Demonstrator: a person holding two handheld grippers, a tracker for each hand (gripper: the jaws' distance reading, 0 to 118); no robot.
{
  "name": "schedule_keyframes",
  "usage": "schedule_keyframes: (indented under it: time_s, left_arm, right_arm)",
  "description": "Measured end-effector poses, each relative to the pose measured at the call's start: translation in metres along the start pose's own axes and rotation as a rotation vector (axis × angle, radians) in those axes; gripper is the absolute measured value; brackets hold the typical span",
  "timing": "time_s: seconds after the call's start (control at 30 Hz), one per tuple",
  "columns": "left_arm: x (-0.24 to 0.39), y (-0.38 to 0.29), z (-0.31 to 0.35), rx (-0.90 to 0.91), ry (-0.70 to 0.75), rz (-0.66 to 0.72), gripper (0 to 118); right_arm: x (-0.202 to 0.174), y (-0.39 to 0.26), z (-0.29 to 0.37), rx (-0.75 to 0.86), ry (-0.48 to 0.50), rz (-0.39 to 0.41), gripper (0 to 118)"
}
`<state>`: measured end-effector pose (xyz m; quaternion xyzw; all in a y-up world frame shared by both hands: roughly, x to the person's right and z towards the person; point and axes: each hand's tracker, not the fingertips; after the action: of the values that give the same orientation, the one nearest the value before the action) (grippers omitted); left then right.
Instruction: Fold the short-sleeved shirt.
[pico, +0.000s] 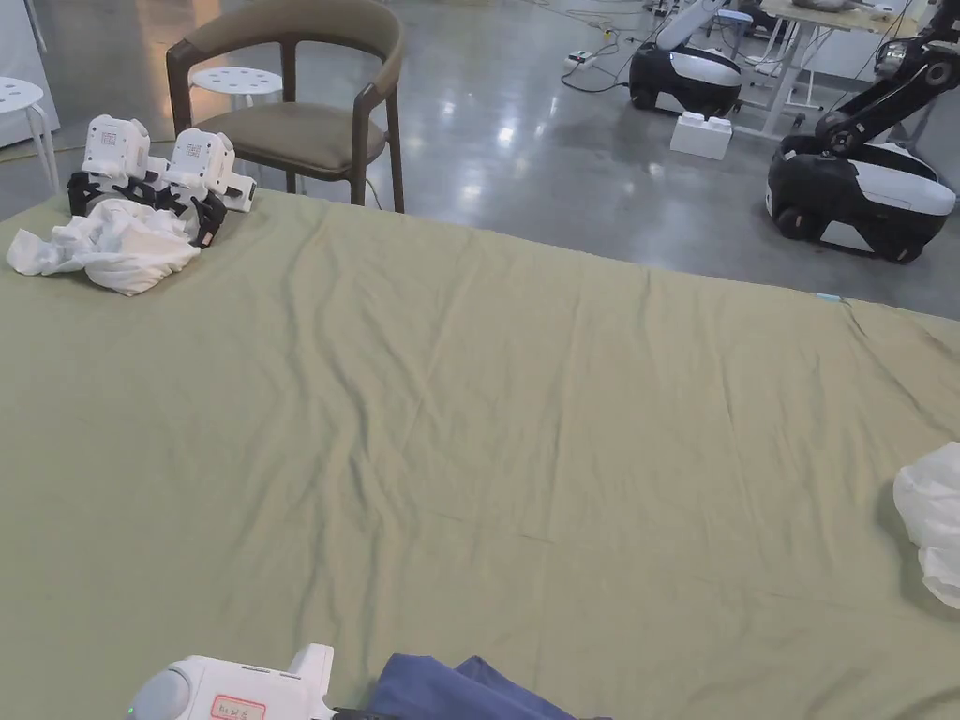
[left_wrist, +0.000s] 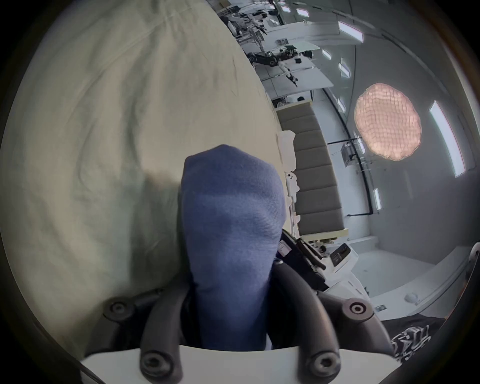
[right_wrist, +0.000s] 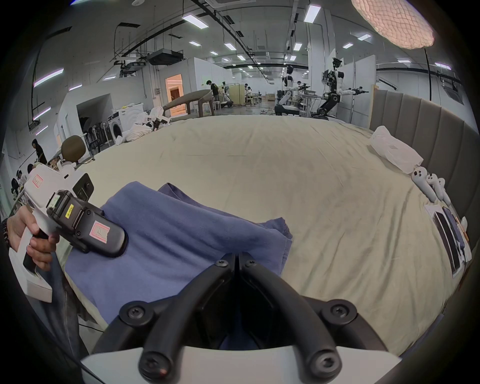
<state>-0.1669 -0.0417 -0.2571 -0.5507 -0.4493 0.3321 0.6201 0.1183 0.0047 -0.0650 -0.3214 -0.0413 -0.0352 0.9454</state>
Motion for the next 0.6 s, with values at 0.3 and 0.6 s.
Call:
schedule_keyframes:
  time_s: [0.3,0.6]
  left_arm:
    - [0.027,-0.011,0.018,0.060,-0.002,0.005,19]
    - [0.070,0.037,0.113,0.113,0.138,-0.086,19]
  right_arm:
    - [-0.006,0.013,0.009,0.005,-0.001,0.074,1]
    - [0.023,0.094,0.032,0.185,-0.070,0.089,1]
